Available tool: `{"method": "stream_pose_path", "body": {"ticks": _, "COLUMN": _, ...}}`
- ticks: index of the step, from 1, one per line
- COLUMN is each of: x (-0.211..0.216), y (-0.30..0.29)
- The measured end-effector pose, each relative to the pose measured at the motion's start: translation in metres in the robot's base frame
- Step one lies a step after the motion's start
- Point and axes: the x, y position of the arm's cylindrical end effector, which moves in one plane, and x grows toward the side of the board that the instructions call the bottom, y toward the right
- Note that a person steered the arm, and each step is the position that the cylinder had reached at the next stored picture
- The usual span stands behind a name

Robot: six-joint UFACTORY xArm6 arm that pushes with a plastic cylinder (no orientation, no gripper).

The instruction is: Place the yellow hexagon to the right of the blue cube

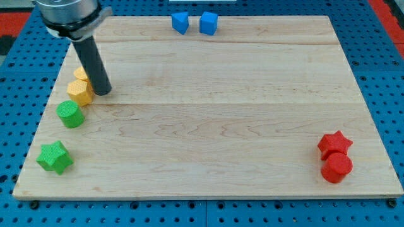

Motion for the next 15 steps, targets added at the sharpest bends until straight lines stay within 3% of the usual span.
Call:
{"method": "stream_pose_path", "body": {"ticks": 2, "x": 0.023, "y": -0.030}}
{"method": "stream_pose_path", "body": {"ticks": 4, "x": 0.099, "y": -0.037}}
{"method": "stream_pose_path", "body": {"ticks": 7, "x": 0.050, "y": -0.080}}
{"method": "stream_pose_path", "body": {"ticks": 9, "x": 0.016, "y": -0.022}}
{"method": "stream_pose_path", "body": {"ticks": 10, "x": 0.043, "y": -0.034}}
{"method": "stream_pose_path", "body": {"ticks": 11, "x": 0.023, "y": -0.068}}
{"method": "stream_pose_path", "body": {"ticks": 12, "x": -0.006, "y": -0.054}}
{"method": "stream_pose_path", "body": {"ticks": 15, "x": -0.019, "y": -0.040}}
